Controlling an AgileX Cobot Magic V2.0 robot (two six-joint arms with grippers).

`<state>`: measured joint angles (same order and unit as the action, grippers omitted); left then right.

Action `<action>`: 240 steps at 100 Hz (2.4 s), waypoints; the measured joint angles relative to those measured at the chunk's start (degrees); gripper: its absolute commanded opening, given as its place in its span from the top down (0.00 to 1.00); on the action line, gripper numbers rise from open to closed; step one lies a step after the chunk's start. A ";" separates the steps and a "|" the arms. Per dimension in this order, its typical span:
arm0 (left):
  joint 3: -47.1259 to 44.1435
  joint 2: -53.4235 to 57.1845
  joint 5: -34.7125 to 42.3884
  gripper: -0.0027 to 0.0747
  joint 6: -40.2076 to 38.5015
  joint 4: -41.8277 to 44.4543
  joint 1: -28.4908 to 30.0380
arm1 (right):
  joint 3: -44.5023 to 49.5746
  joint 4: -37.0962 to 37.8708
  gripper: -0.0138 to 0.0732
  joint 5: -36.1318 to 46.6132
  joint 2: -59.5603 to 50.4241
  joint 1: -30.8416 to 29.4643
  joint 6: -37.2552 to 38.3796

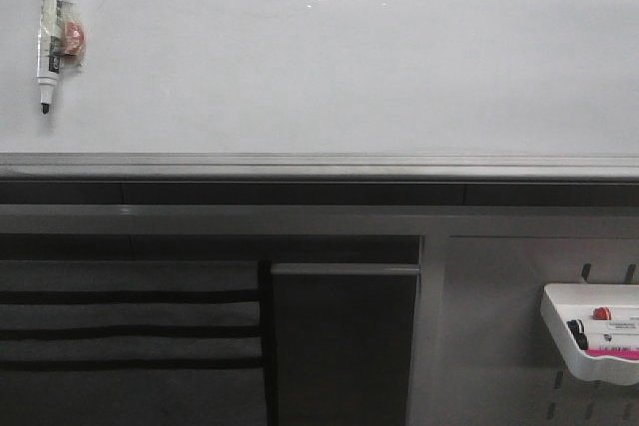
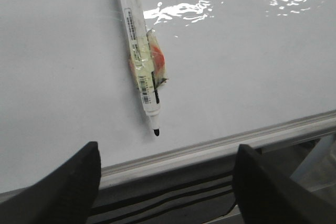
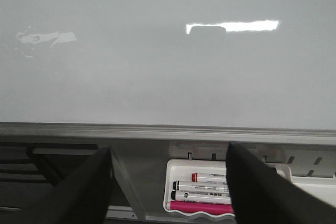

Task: Write number 3 on whiteboard

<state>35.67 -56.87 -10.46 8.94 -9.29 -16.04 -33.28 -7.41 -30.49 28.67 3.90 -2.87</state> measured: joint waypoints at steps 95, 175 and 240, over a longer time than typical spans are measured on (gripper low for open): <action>10.54 -27.06 10.94 0.65 0.00 -1.81 1.01 | 0.00 0.00 0.36 -2.32 0.00 0.00 0.00; 19.75 -13.21 -26.50 0.99 14.82 -1.48 -4.15 | -7.37 -26.68 0.36 -15.27 10.49 0.00 -28.58; 27.18 -12.82 -48.18 0.99 28.64 -4.34 -31.48 | -26.22 -28.58 0.36 -27.01 35.56 28.63 -56.22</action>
<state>62.85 -69.69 -58.65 37.57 -13.62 -47.52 -59.49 -35.99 -57.49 64.23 32.53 -59.09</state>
